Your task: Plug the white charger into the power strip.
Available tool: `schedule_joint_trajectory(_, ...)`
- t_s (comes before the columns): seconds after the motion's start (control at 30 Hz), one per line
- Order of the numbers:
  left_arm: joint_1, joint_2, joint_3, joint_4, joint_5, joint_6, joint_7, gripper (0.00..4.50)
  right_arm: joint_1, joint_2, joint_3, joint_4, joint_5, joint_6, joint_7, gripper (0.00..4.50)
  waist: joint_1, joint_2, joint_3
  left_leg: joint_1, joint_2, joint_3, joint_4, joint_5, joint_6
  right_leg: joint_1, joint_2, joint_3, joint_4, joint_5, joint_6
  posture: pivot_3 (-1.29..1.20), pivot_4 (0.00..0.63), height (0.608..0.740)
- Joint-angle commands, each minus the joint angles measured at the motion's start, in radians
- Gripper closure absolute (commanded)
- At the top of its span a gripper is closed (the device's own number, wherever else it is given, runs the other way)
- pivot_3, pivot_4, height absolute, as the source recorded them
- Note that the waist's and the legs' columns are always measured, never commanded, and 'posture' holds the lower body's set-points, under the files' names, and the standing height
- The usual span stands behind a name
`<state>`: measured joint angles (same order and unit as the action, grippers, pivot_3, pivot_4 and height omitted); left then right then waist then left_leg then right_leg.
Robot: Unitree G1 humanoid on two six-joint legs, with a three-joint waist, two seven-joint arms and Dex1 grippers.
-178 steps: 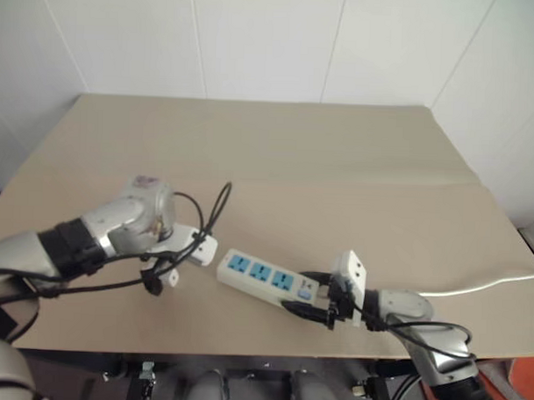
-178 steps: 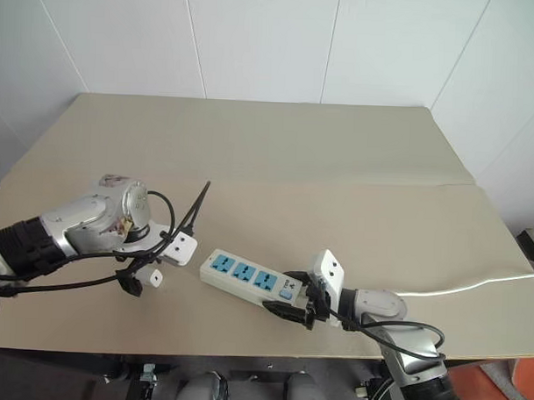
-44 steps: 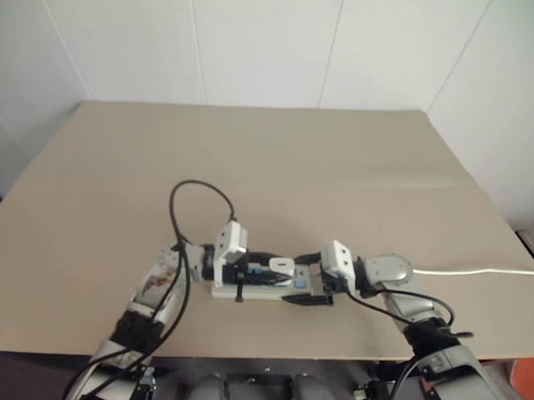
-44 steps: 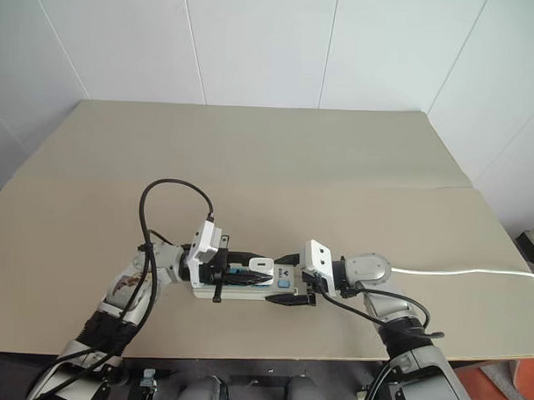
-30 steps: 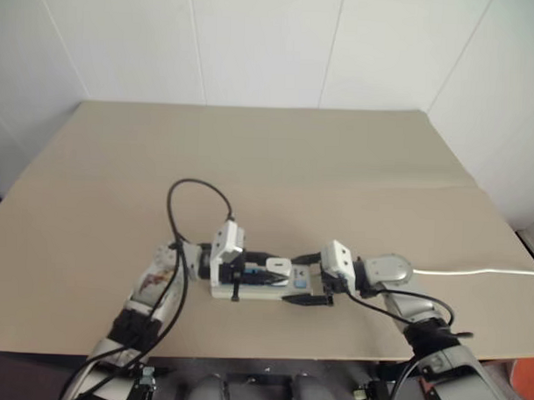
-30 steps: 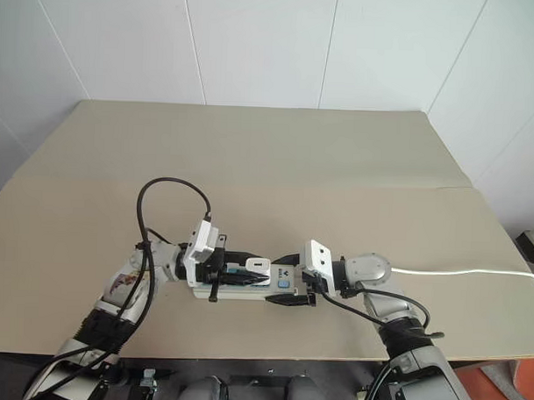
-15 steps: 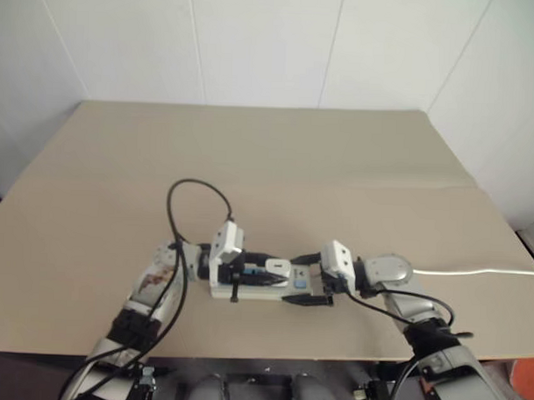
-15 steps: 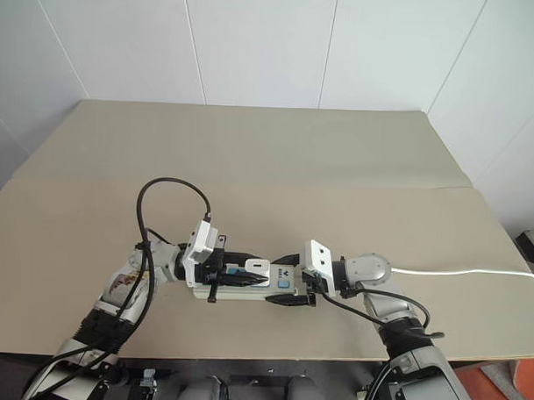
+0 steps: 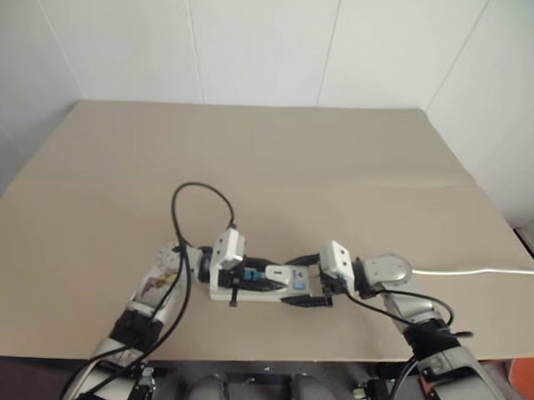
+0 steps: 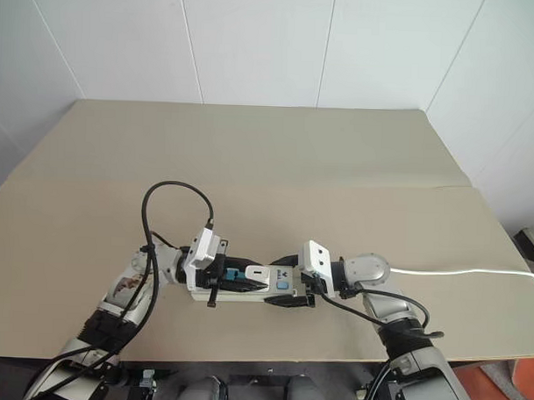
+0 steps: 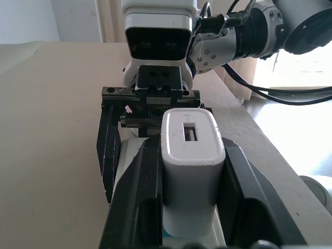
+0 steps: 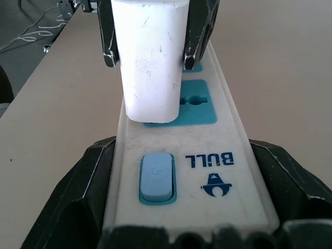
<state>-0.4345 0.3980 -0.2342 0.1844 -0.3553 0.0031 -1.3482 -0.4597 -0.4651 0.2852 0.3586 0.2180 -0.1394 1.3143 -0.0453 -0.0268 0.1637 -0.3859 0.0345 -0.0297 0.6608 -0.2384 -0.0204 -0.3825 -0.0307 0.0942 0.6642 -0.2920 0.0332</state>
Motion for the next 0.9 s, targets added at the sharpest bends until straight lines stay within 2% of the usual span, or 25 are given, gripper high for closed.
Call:
schedule_joint_trajectory(0.03, 0.009, 0.015, -0.007, 0.035, 0.025, -0.019, -0.020, 3.49, 0.049, -0.035, 0.050, 0.026, -0.064, 0.037, 0.028, 1.06, 0.000, 0.000, 0.000, 0.000, 0.000, 0.000, 0.000, 0.000, 0.000, 0.000, 0.000, 0.000, 0.000, 0.000, 0.000, 0.00, 0.150, 0.740)
schedule_joint_trajectory(0.33, 0.068, 0.056, 0.004, 0.096, 0.054, -0.034, 0.006, 3.49, 0.058, -0.038, 0.050, 0.012, -0.063, 0.046, 0.025, 1.06, -0.001, 0.001, -0.002, 0.000, 0.000, 0.000, 0.000, 0.000, 0.001, 0.000, 0.000, 0.000, 0.000, 0.000, 0.000, 0.00, 0.150, 0.740)
schedule_joint_trajectory(0.9, 0.122, 0.072, -0.017, 0.053, 0.061, -0.020, 0.036, 3.49, 0.046, -0.035, 0.058, 0.021, -0.062, 0.043, 0.022, 1.06, -0.003, 0.002, -0.007, 0.002, 0.001, 0.002, -0.001, -0.001, 0.001, 0.000, 0.001, 0.002, 0.000, 0.000, 0.000, 0.00, 0.150, 0.740)
